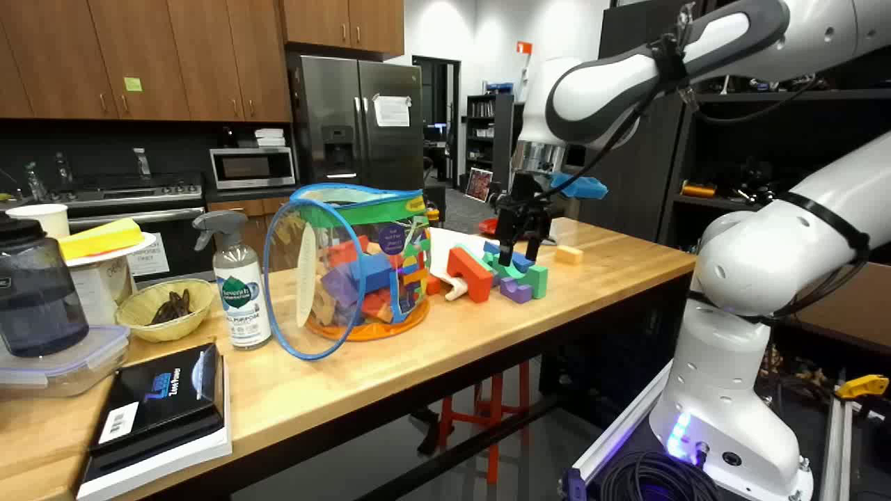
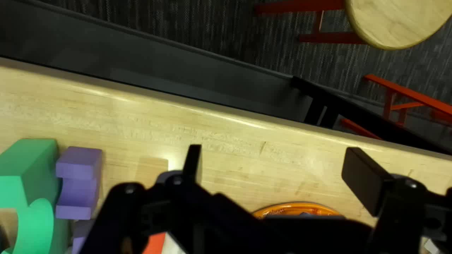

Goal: Remove a triangular green block from the clear bag and put it on the table

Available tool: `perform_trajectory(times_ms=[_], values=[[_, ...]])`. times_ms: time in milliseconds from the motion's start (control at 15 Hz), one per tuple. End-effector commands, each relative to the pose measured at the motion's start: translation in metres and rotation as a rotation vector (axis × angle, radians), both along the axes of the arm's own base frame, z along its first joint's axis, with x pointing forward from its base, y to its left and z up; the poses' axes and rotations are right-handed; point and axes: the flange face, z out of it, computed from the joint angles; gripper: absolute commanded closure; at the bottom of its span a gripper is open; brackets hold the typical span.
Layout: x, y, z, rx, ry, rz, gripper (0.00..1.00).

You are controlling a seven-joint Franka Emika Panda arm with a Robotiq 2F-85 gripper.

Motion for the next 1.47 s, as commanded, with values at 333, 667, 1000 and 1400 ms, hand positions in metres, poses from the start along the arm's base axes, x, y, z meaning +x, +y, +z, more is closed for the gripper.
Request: perform_trajectory(times_ms=[333,667,1000,1400], values=[[0.000,0.000,0.001,0.000,0.001,0.000,0.00],[0.000,0.000,0.001,0.000,0.001,0.000,0.00],[0.000,0.000,0.001,0.000,0.001,0.000,0.00],[0.024,0.000,0.030,0.014,-0.047,0.053,0.00]])
